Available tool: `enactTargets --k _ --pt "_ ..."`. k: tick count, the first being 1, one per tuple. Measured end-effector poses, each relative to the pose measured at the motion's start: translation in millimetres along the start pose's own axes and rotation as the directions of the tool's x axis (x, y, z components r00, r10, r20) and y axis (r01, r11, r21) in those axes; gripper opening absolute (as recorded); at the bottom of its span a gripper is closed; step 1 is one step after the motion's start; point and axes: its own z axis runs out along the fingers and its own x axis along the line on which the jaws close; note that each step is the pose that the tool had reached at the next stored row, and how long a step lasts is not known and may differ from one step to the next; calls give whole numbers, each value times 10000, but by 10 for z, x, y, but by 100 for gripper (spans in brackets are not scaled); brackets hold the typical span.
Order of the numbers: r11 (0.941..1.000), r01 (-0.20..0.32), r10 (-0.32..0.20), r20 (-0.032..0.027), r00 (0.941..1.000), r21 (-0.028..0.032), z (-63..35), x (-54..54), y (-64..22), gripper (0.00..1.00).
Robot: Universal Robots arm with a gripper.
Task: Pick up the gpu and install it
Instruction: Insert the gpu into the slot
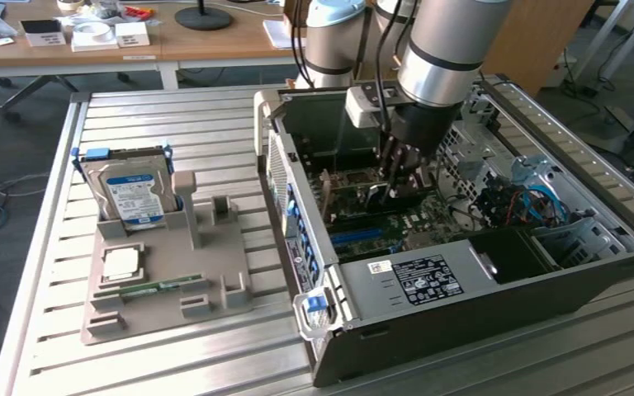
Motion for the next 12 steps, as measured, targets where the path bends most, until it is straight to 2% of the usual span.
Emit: enactTargets --k 12 --pt "10000 0 0 -2 10000 5 28 2 9 27"
